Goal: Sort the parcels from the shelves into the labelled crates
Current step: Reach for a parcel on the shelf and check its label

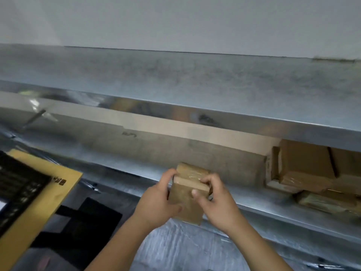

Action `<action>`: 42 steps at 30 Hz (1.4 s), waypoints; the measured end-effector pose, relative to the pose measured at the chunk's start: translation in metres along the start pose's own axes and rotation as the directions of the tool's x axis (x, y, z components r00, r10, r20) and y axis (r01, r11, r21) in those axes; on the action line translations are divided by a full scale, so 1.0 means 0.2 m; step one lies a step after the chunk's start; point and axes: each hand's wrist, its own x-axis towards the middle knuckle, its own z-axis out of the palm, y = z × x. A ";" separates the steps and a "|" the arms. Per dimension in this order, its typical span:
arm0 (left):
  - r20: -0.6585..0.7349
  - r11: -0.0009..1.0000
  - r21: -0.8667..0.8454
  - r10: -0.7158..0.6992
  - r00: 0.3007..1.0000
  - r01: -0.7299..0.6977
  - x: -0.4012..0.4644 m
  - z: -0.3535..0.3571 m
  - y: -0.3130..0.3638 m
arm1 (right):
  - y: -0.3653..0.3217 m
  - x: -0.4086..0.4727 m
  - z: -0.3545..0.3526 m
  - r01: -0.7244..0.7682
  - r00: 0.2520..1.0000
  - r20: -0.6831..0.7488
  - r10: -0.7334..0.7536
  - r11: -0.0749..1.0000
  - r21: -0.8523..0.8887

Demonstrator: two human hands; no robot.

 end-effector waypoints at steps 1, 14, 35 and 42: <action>-0.048 1.000 -0.027 0.007 0.999 -0.009 -0.05 -0.04 -0.04 | -0.06 -0.01 0.05 0.037 0.999 0.009 -0.037 0.999 0.032; -0.331 0.987 -0.072 -0.159 0.930 0.142 -0.83 -0.60 -0.54 | -0.75 -0.19 0.75 0.193 0.943 0.279 -0.182 0.981 -0.010; -0.701 0.948 -0.032 -0.247 0.669 0.317 -2.05 -1.23 -1.18 | -1.57 -0.73 1.88 0.631 0.584 0.528 -0.617 0.754 0.183; -0.768 0.897 -0.159 -0.375 0.520 0.412 -2.37 -1.39 -1.35 | -1.81 -0.84 2.30 0.713 0.395 0.564 -0.725 0.629 0.310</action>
